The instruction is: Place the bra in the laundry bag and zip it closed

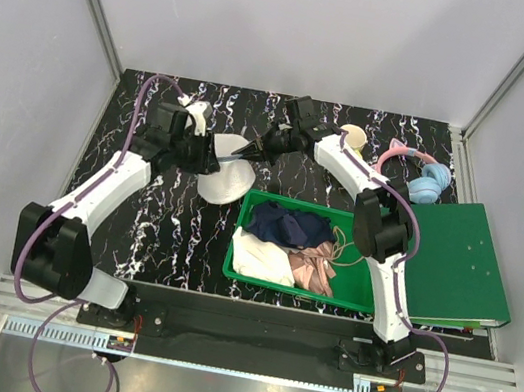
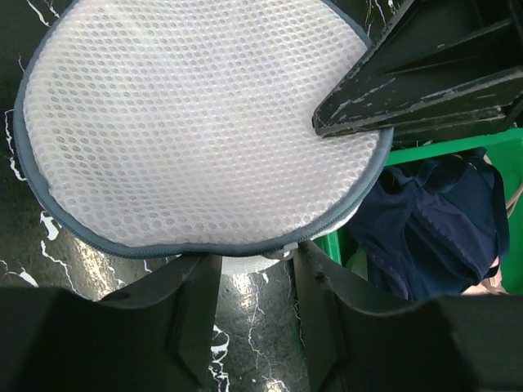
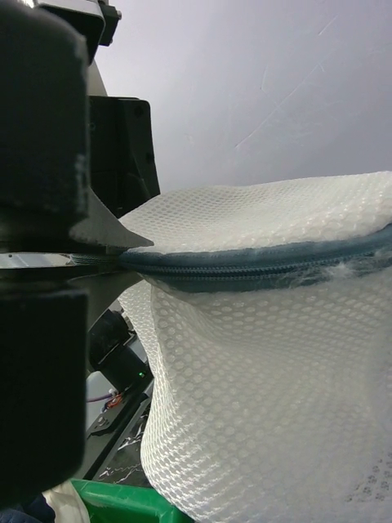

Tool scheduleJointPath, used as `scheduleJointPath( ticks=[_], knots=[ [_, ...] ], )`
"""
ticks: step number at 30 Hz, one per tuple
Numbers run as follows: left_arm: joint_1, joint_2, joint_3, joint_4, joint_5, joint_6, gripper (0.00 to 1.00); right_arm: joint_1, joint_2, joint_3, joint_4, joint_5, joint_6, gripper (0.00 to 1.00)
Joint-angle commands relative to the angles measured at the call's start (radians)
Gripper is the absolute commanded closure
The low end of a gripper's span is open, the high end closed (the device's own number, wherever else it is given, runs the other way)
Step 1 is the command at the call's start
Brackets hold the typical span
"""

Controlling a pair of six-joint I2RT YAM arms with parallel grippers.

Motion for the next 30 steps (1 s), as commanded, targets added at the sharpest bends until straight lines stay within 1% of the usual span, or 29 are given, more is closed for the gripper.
scheduleJointPath(
  ticks=[1, 2, 5, 6, 7, 9, 12, 15, 18, 19, 20, 21, 22, 23, 24, 25, 26, 27, 29, 30],
  knots=[
    [-0.005, 0.035, 0.062, 0.085, -0.032, 0.016, 0.62, 0.000, -0.012, 0.036, 0.031, -0.062, 0.003, 1.00],
    [-0.005, 0.038, 0.065, 0.085, -0.039, 0.016, 0.70, 0.000, -0.013, 0.029, 0.031, -0.064, 0.000, 1.00],
    [-0.004, 0.047, 0.077, 0.079, -0.098, 0.002, 0.83, 0.000, -0.016, 0.018, 0.032, -0.067, -0.020, 1.00],
    [-0.004, 0.052, 0.086, 0.063, -0.131, -0.006, 0.95, -0.001, -0.018, 0.017, 0.032, -0.066, -0.029, 1.00],
    [-0.004, 0.058, 0.094, 0.046, -0.156, -0.012, 1.00, -0.001, -0.018, 0.013, 0.034, -0.066, -0.037, 1.00],
    [0.004, 0.078, 0.117, -0.017, -0.203, -0.030, 1.00, -0.001, -0.015, 0.015, 0.031, -0.072, -0.061, 1.00],
    [0.025, 0.079, 0.113, -0.083, -0.260, -0.064, 1.00, -0.012, -0.016, 0.007, 0.031, -0.076, -0.100, 1.00],
    [0.057, 0.040, 0.068, -0.105, -0.271, -0.076, 1.00, -0.035, -0.009, 0.004, 0.029, -0.084, -0.132, 1.00],
    [0.076, -0.002, 0.022, -0.112, -0.273, -0.072, 1.00, -0.047, 0.026, 0.050, 0.011, -0.102, -0.170, 1.00],
    [0.081, -0.010, 0.013, -0.112, -0.273, -0.072, 1.00, -0.046, 0.040, 0.099, -0.003, -0.102, -0.187, 1.00],
    [0.085, -0.020, 0.004, -0.112, -0.251, -0.073, 1.00, -0.047, 0.057, 0.137, -0.032, -0.101, -0.237, 1.00],
    [0.087, -0.025, -0.009, -0.109, -0.227, -0.072, 1.00, -0.047, 0.107, 0.188, -0.122, -0.095, -0.268, 1.00],
    [0.087, -0.028, -0.013, -0.099, -0.192, -0.072, 1.00, -0.047, 0.137, 0.313, -0.177, -0.084, -0.300, 1.00],
    [0.087, -0.040, -0.027, -0.082, -0.099, -0.076, 1.00, -0.046, 0.198, 0.382, -0.240, -0.066, -0.361, 1.00],
    [0.085, -0.048, -0.033, -0.041, -0.060, -0.088, 1.00, -0.046, 0.227, 0.453, -0.355, -0.022, -0.385, 0.93],
    [0.085, -0.056, -0.039, -0.022, -0.027, -0.105, 1.00, -0.046, 0.252, 0.568, -0.399, -0.001, -0.402, 0.71],
    [0.084, -0.060, -0.044, -0.007, 0.017, -0.145, 1.00, -0.047, 0.279, 0.607, -0.434, 0.016, -0.423, 0.61],
    [0.084, -0.059, -0.044, 0.018, 0.034, -0.165, 1.00, -0.047, 0.281, 0.630, -0.481, 0.061, -0.431, 0.50],
    [0.084, -0.054, -0.046, 0.038, 0.068, -0.219, 1.00, -0.047, 0.243, 0.609, -0.500, 0.103, -0.446, 0.32],
    [0.082, -0.054, -0.049, 0.056, 0.076, -0.236, 1.00, -0.046, 0.222, 0.581, -0.503, 0.143, -0.452, 0.27]
  ],
)
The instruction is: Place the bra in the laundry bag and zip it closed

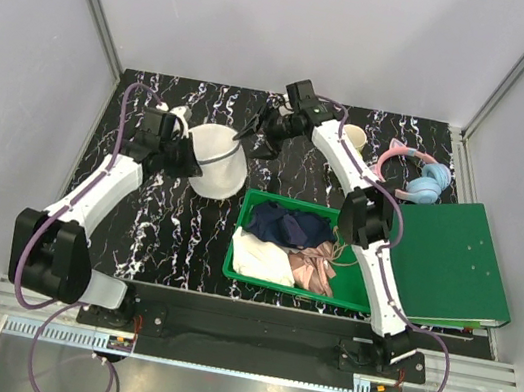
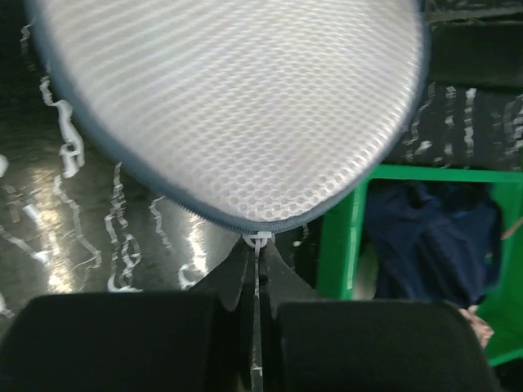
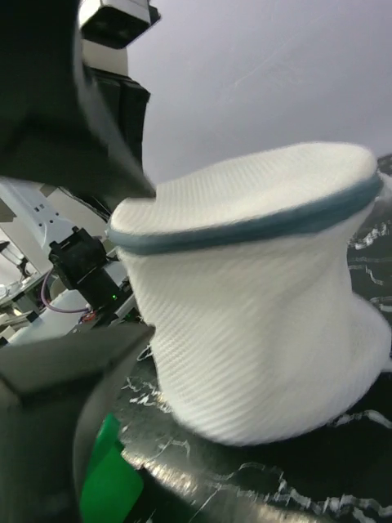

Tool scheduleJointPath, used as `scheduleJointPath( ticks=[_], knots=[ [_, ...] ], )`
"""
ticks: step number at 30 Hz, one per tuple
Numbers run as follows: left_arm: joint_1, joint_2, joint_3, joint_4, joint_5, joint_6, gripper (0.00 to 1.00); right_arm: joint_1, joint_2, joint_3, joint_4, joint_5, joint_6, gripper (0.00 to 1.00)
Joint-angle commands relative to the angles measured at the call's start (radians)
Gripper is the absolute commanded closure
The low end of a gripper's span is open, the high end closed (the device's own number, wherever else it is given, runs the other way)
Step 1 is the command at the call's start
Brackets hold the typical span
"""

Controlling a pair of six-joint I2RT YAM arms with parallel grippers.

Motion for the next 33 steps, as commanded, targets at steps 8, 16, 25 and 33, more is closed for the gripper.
scheduleJointPath(
  ticks=[8, 16, 25, 33],
  knots=[
    [-0.028, -0.018, -0.028, 0.172, 0.144, -0.173, 1.00, 0.016, -0.316, -0.290, -0.069, 0.211, -0.046, 0.03],
    [-0.083, -0.008, -0.037, 0.198, 0.138, -0.207, 1.00, 0.102, -0.246, -0.266, 0.079, 0.151, 0.138, 0.09],
    [-0.084, 0.026, 0.014, 0.158, 0.114, -0.182, 1.00, 0.075, -0.136, -0.154, 0.094, 0.131, 0.175, 0.73],
    [0.117, 0.065, 0.006, -0.006, 0.086, -0.130, 1.00, -0.011, -0.017, -0.063, 0.145, -0.125, -0.084, 1.00]
  ],
)
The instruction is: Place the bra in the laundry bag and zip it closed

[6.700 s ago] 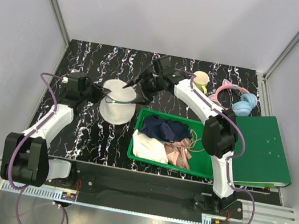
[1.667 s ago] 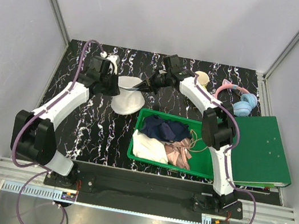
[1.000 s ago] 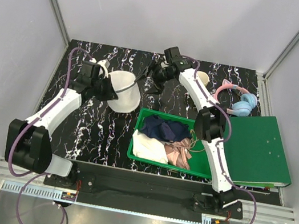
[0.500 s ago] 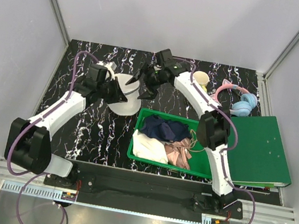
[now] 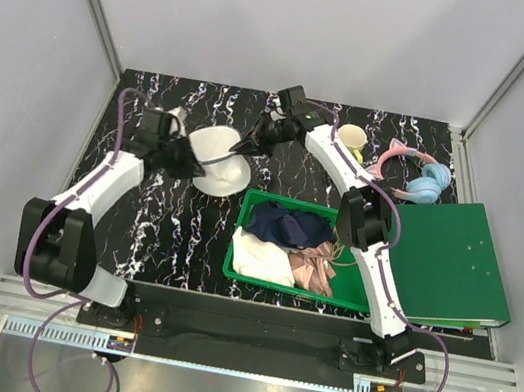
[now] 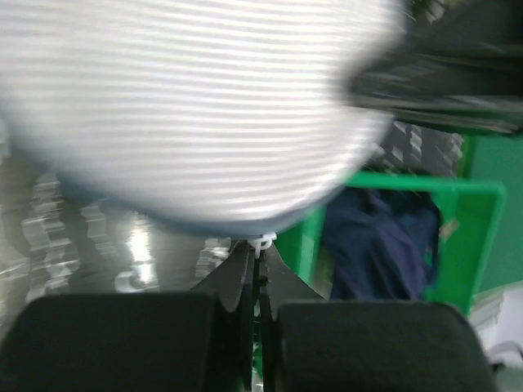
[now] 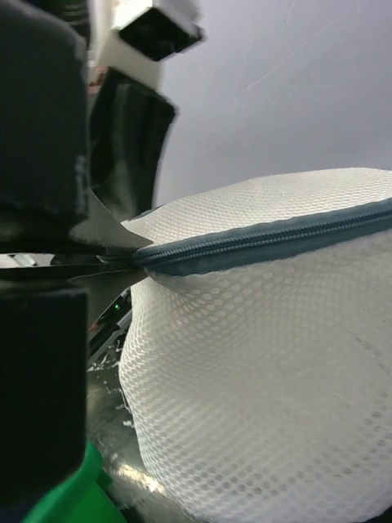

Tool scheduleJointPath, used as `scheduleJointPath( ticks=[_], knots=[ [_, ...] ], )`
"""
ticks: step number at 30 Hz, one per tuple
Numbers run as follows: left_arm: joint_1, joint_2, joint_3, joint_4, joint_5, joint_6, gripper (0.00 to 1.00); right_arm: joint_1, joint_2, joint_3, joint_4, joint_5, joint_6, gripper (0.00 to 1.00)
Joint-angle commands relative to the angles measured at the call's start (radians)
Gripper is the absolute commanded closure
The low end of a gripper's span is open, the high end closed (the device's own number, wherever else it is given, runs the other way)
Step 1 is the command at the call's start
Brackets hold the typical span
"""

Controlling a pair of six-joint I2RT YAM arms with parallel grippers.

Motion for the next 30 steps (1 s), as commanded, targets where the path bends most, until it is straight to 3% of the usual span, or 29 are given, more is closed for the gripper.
scheduleJointPath(
  ticks=[1, 8, 9, 10, 12, 13, 16, 22, 30],
  knots=[
    [0.168, 0.020, 0.022, -0.093, -0.007, 0.050, 1.00, -0.063, 0.052, 0.070, 0.054, -0.177, -0.170, 1.00],
    [0.144, 0.052, 0.074, -0.070, 0.101, 0.064, 1.00, -0.068, 0.054, 0.098, 0.031, -0.153, -0.173, 0.98],
    [0.133, 0.043, 0.071, -0.058, 0.110, 0.051, 1.00, -0.068, 0.046, 0.101, 0.008, -0.127, -0.170, 0.84],
    [0.110, 0.038, 0.061, -0.027, 0.125, 0.016, 1.00, -0.068, 0.028, 0.104, -0.053, -0.075, -0.169, 0.58],
    [0.090, 0.020, 0.039, 0.005, 0.132, -0.027, 1.00, -0.067, 0.003, 0.113, -0.137, -0.005, -0.166, 0.35],
    [0.067, 0.017, 0.033, 0.037, 0.136, -0.065, 1.00, -0.065, -0.032, 0.107, -0.189, 0.037, -0.170, 0.16],
    [0.021, 0.011, 0.025, 0.070, 0.122, -0.114, 1.00, -0.064, -0.132, 0.032, -0.233, 0.122, -0.184, 0.02],
    [-0.050, 0.018, 0.021, 0.099, 0.107, -0.159, 1.00, -0.028, -0.244, -0.175, -0.089, 0.107, -0.094, 0.03],
    [-0.097, 0.026, 0.033, 0.103, 0.095, -0.171, 1.00, 0.007, -0.152, -0.104, -0.044, 0.068, -0.003, 0.25]
  ],
)
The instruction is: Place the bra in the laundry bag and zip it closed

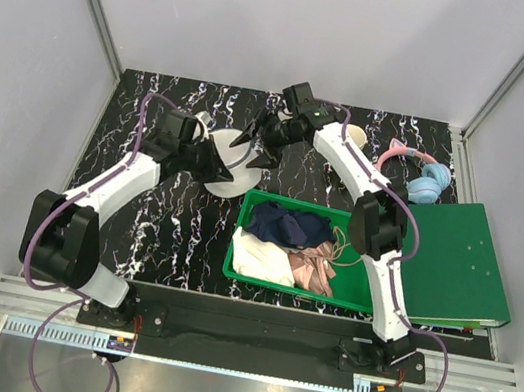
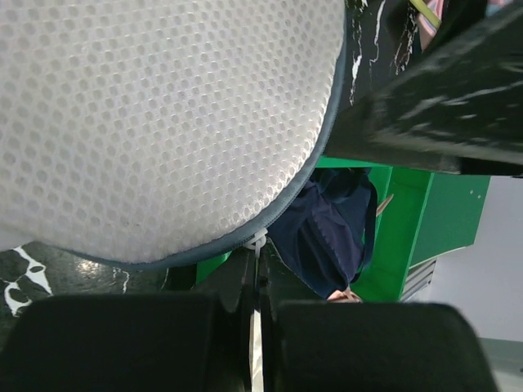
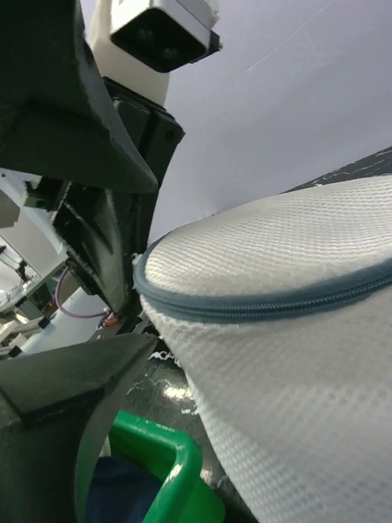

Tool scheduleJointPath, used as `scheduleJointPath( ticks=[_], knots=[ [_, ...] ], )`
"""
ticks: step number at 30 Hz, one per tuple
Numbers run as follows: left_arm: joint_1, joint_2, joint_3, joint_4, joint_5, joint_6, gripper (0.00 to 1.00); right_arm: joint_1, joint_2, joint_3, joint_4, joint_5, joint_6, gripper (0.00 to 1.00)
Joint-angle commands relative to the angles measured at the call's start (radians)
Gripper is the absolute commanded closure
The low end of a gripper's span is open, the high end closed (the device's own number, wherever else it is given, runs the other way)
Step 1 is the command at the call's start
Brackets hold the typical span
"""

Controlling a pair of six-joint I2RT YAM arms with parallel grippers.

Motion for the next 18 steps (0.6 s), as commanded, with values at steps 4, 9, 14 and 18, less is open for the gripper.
scheduleJointPath(
  ticks=[4, 9, 14, 18],
  knots=[
    [-0.012, -0.012, 0.018, 0.048, 0.006, -0.011, 1.00, 0.016, 0.060, 0.080, 0.047, 0.013, 0.049, 0.50],
    [-0.003, 0.003, 0.024, -0.034, -0.046, 0.009, 1.00, -0.022, 0.112, 0.126, 0.048, 0.007, -0.032, 0.99],
    [0.092, 0.035, 0.037, -0.244, -0.141, 0.047, 1.00, -0.065, 0.146, 0.164, 0.041, -0.064, -0.188, 1.00],
    [0.182, 0.050, 0.063, -0.311, -0.214, 0.069, 1.00, -0.082, 0.140, 0.154, 0.038, -0.105, -0.251, 1.00]
  ],
)
